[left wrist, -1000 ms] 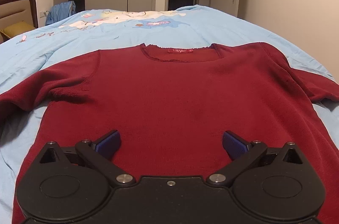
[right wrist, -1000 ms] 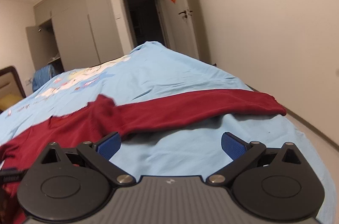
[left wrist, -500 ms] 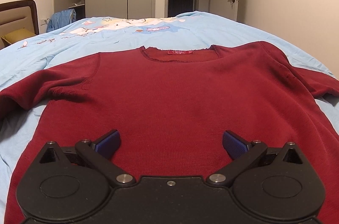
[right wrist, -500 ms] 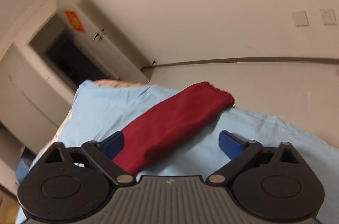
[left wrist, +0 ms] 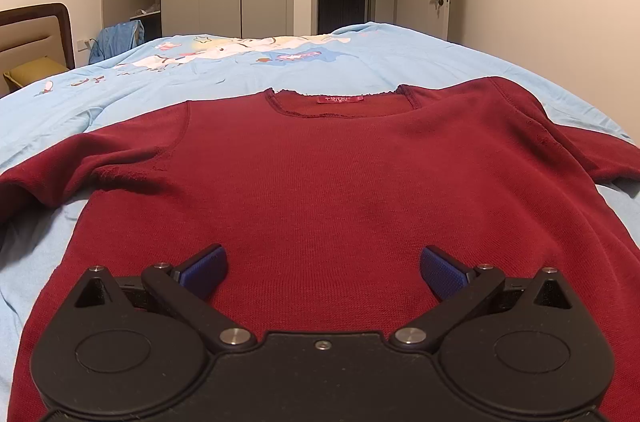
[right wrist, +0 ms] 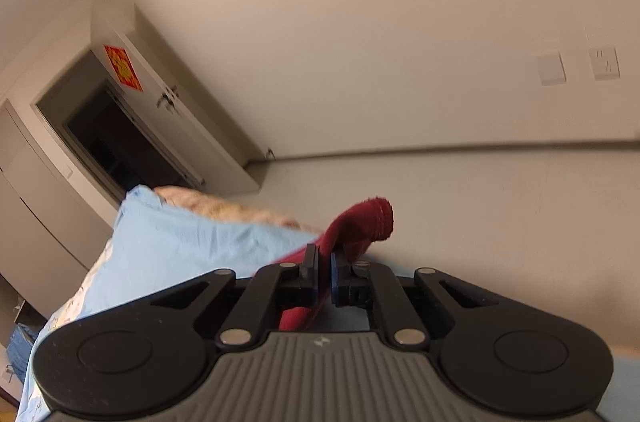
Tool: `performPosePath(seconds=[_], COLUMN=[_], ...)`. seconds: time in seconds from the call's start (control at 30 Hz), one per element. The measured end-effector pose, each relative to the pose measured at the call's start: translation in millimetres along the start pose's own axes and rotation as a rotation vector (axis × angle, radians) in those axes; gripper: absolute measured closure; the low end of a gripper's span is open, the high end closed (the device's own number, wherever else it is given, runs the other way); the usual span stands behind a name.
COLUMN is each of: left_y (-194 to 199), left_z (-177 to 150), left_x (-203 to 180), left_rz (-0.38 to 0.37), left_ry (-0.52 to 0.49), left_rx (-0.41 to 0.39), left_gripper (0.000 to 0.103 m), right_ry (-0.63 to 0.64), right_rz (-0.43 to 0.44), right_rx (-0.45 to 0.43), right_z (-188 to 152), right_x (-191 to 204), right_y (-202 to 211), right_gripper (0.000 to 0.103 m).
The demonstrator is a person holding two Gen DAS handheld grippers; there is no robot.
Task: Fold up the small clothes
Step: 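Lift the held sleeve with the right tool and carry it across the body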
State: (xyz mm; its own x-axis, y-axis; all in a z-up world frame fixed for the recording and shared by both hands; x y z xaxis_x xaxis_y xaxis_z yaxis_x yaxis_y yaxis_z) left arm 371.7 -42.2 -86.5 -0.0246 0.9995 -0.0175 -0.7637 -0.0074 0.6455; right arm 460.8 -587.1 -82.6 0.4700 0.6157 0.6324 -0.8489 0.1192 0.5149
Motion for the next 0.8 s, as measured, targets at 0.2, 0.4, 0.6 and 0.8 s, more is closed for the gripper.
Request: performPosePath(seconds=[0.2,0.4,0.6,0.8], left_y=[-0.2,-0.2,-0.3,-0.5], left_z=[0.0,-0.2,-0.4,-0.4], left_x=[-0.1,-0.1,-0.1,0.0], left_rz=[0.0,0.001,0.0,0.0], left_ry=[0.0,0.0,0.0,0.0], left_rx=[0.0,0.0,-0.001,0.0], left_gripper=[0.0,0.0,0.0,0.0], right_ry=[-0.013,-0.086,0.001,0.229], right_rz=[-0.053,-0.069,-0.035,0.064], right_rx=[-0.138,-0.109,-0.135,-0.183], right_z=[20.4,26.2,25.8,25.2], right_x=[-18.6,-43.5,-26.6,40.6], right_y=[32.1,26.6,45.4,75.5], right_gripper=[0.097,0.097,0.097,0.097])
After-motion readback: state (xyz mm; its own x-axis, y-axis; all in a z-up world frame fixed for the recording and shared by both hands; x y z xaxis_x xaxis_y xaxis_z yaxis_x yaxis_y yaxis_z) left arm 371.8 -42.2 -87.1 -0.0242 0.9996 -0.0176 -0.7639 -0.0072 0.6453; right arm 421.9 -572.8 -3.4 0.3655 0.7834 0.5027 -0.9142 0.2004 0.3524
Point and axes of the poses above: each gripper's, at about its wrist camera, not at the fingertips, and y roughly against the way its jaws point, x to its left, z to its top, the point moved 3 cm from there along -y, roughly the way its jaws point, and after that the axes turned 10 degrees about x, right-handed, at the moved point
